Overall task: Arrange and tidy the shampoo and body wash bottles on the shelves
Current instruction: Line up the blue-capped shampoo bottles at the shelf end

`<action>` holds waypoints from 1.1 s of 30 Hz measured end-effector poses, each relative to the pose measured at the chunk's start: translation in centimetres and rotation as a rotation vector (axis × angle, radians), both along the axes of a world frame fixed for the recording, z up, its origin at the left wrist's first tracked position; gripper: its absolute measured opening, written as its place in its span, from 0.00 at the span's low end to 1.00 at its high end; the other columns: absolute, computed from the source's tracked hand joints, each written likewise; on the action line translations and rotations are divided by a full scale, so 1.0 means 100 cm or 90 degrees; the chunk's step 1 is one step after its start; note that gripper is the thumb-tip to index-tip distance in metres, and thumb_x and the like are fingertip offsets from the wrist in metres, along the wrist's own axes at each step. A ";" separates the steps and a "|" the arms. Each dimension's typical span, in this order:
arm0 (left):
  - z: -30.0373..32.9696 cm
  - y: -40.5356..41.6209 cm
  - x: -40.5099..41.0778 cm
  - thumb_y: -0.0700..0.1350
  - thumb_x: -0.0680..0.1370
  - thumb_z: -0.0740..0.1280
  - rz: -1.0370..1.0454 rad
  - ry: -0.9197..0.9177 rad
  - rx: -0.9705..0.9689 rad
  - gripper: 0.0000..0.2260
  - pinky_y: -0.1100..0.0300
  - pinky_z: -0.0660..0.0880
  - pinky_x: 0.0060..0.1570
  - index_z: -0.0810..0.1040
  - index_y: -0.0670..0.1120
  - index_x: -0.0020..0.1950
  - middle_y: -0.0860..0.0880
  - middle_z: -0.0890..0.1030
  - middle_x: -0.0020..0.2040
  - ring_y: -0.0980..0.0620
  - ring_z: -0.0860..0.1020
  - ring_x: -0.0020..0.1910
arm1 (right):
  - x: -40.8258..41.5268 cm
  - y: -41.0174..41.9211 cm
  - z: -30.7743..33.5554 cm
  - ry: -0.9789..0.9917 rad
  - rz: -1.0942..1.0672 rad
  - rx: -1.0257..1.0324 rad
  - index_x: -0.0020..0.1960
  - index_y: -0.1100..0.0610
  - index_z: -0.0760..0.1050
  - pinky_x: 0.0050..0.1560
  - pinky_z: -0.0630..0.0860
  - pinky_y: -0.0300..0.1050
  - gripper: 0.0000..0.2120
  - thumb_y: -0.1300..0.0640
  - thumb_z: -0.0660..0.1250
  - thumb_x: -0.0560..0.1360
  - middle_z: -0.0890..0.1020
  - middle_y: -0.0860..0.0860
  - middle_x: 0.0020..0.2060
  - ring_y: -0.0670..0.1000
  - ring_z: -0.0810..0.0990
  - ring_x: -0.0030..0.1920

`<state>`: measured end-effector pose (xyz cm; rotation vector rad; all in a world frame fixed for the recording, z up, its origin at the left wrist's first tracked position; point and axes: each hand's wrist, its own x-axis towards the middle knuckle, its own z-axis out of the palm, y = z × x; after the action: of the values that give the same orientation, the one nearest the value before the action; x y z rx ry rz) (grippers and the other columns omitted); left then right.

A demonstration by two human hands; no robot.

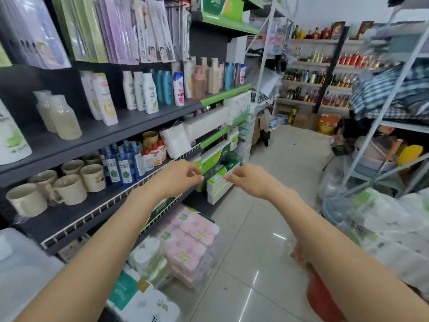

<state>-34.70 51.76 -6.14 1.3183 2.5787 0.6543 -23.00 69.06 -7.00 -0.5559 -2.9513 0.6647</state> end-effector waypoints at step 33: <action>0.009 0.647 -0.338 0.49 0.78 0.64 0.054 -0.002 0.133 0.09 0.62 0.69 0.40 0.79 0.49 0.55 0.50 0.80 0.48 0.54 0.77 0.45 | -0.345 0.641 0.019 0.066 0.028 0.023 0.38 0.58 0.69 0.38 0.68 0.47 0.20 0.43 0.58 0.79 0.74 0.56 0.33 0.56 0.74 0.36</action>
<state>-68.45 116.44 -5.19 1.2678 2.6358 0.9621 -57.49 133.17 -5.11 -0.4413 -2.8802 0.6229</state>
